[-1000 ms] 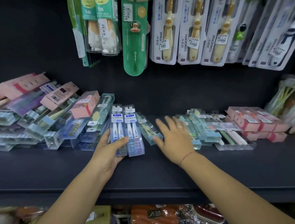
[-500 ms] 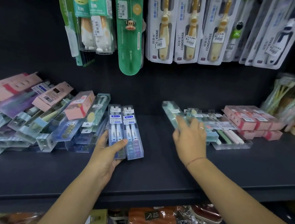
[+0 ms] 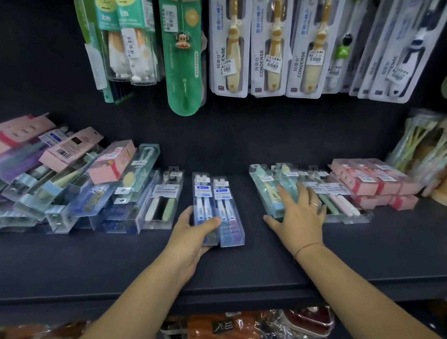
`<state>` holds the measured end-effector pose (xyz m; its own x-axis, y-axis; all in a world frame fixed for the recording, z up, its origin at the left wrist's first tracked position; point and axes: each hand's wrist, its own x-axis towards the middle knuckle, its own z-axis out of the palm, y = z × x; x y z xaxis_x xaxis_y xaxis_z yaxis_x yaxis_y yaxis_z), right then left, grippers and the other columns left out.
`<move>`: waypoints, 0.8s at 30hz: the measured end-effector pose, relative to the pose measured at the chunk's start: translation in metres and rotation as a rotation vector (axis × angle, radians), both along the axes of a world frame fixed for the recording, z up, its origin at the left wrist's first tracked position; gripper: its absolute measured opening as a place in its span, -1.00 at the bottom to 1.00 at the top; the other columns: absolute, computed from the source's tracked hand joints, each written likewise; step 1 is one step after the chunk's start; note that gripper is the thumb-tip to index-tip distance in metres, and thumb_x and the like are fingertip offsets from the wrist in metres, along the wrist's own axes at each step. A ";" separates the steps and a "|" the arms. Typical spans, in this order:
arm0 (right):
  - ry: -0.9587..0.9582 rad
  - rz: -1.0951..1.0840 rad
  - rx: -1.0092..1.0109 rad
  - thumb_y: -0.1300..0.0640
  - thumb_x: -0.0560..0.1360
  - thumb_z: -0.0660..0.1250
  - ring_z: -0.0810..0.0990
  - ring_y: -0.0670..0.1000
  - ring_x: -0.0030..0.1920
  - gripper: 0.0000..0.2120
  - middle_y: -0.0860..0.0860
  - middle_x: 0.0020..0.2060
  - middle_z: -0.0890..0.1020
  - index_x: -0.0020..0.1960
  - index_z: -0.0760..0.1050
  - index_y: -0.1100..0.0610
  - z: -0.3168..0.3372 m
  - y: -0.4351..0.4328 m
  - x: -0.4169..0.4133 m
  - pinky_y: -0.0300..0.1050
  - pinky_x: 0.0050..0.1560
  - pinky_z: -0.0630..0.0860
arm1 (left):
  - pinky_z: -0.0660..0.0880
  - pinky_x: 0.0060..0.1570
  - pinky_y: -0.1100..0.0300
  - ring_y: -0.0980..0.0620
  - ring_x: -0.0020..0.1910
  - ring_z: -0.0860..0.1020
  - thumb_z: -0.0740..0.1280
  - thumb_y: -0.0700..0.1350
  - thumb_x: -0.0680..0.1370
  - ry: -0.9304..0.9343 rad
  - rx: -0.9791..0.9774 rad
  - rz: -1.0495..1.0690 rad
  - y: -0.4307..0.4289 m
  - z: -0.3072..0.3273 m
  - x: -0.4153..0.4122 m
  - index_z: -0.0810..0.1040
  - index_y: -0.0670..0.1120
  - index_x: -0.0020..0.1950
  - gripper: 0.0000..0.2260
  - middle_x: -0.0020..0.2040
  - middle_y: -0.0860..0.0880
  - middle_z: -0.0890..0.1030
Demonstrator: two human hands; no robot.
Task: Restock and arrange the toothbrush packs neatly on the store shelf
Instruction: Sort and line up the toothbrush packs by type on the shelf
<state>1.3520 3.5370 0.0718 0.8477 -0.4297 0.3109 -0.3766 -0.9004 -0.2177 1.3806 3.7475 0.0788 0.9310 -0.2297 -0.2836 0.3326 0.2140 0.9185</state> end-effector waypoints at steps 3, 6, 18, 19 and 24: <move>-0.015 -0.026 0.019 -0.19 0.49 0.35 -0.03 0.18 0.55 -0.28 0.09 0.53 0.11 0.54 0.13 -0.11 0.001 0.001 0.010 0.32 0.46 0.01 | 0.61 -0.08 0.05 -0.07 -0.06 0.66 0.40 -0.31 0.52 0.051 0.044 -0.026 -0.018 0.006 0.011 0.45 -0.18 0.27 -0.66 0.08 -0.17 0.65; -0.034 -0.024 0.002 -0.22 0.47 0.36 -0.02 0.17 0.55 -0.28 0.08 0.53 0.13 0.53 0.14 -0.09 -0.001 0.000 0.009 0.35 0.46 -0.03 | 0.60 -0.17 0.06 -0.09 -0.09 0.64 0.42 -0.32 0.51 0.051 0.143 -0.047 -0.029 0.017 0.025 0.44 -0.18 0.17 -0.72 0.04 -0.17 0.62; -0.122 0.124 0.191 -0.29 0.40 0.41 -0.15 0.11 0.56 -0.14 0.05 0.57 -0.04 0.55 0.07 -0.15 0.000 -0.009 -0.008 0.19 0.51 -0.14 | 0.18 0.43 -0.01 -0.16 0.53 0.15 0.08 0.40 0.53 -0.641 1.536 -0.166 -0.021 0.024 0.021 0.11 -0.11 0.56 -0.21 0.55 -0.16 0.17; -0.125 0.136 0.209 -0.28 0.40 0.41 -0.15 0.11 0.56 -0.16 0.05 0.56 -0.04 0.55 0.08 -0.17 0.000 -0.012 -0.009 0.16 0.51 -0.11 | 0.04 0.49 -0.02 -0.12 0.56 0.02 0.06 0.41 0.53 -0.779 1.513 -0.242 -0.020 0.017 0.019 0.02 -0.04 0.60 -0.21 0.58 -0.12 0.07; -0.088 0.138 0.207 -0.27 0.46 0.34 -0.08 0.14 0.54 -0.32 0.06 0.55 0.07 0.51 0.24 -0.14 0.001 -0.021 -0.004 0.11 0.49 0.02 | -0.22 0.53 0.07 0.04 0.58 -0.15 0.14 0.32 0.56 -0.947 1.354 -0.510 -0.014 -0.008 0.021 -0.05 0.11 0.61 -0.29 0.62 0.05 -0.07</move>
<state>1.3478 3.5158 0.0729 0.8761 -0.3746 0.3036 -0.2251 -0.8746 -0.4294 1.4016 3.7335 0.0713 0.7903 -0.6107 0.0497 -0.6025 -0.7598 0.2443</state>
